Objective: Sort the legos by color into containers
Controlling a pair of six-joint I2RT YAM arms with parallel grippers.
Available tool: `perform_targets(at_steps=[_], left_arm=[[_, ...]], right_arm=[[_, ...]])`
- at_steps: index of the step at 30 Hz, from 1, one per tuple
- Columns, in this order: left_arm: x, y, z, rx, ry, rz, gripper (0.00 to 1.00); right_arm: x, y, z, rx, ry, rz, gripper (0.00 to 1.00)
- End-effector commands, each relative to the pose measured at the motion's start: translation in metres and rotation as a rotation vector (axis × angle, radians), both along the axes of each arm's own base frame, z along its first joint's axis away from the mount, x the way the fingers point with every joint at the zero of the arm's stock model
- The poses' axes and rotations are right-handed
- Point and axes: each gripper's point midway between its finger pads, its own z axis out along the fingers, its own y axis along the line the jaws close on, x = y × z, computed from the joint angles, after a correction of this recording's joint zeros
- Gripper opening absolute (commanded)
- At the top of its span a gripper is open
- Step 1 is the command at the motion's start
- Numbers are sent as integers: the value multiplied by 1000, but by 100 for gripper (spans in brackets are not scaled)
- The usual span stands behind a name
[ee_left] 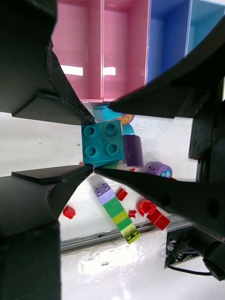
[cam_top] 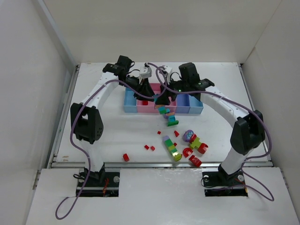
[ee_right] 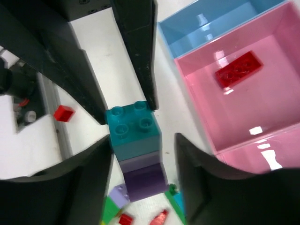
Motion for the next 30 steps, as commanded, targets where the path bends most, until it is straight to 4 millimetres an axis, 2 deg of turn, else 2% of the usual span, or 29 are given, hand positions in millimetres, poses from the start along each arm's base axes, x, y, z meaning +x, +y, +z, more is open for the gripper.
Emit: perform_targets(at_steps=[1,2,4,6,7,8,13,14,15,18,20,22,26,27,30], left_arm=[[-4,-1,16,-58,-6,-23,0],[-4,-1,16,-58,-6,-23,0],[-3,-2,13,-55,3,-23,0],[-3,-2,13,-55,3,-23,0],[-3,-2,13,-55,3,-23,0],[-3,-2,13,-55,3,-23,0],[0,2,13,-55,3,-12,0],[0,2,13,-55,3,-12,18],[0,2,13,-55,3,-12,29],[-3,-1,13,-55,3,-21,53],[0,-1,10,-47,0,-18,53],[-3,-4,11,-45,9,-24,50],[0,-4,7,-27,13,-14,23],[0,-4,7,-25,22,-11,22],[2,-5,3,-15,63,-1,29]], right_arm=[[-1,7,12,40,-13,63,56],[-2,8,13,47,-10,73,41],[0,10,13,58,-19,80,20],[0,12,15,68,-17,84,13],[0,12,15,68,-17,84,4],[0,12,15,68,-17,84,0],[4,7,18,46,-39,45,0],[4,6,22,46,-51,38,0],[4,6,22,46,-51,38,0],[5,11,23,26,-87,34,0],[4,15,32,34,-102,43,0],[5,15,28,28,-102,47,0],[5,15,30,26,-110,51,0],[5,15,30,26,-110,51,0],[2,18,30,26,-110,60,0]])
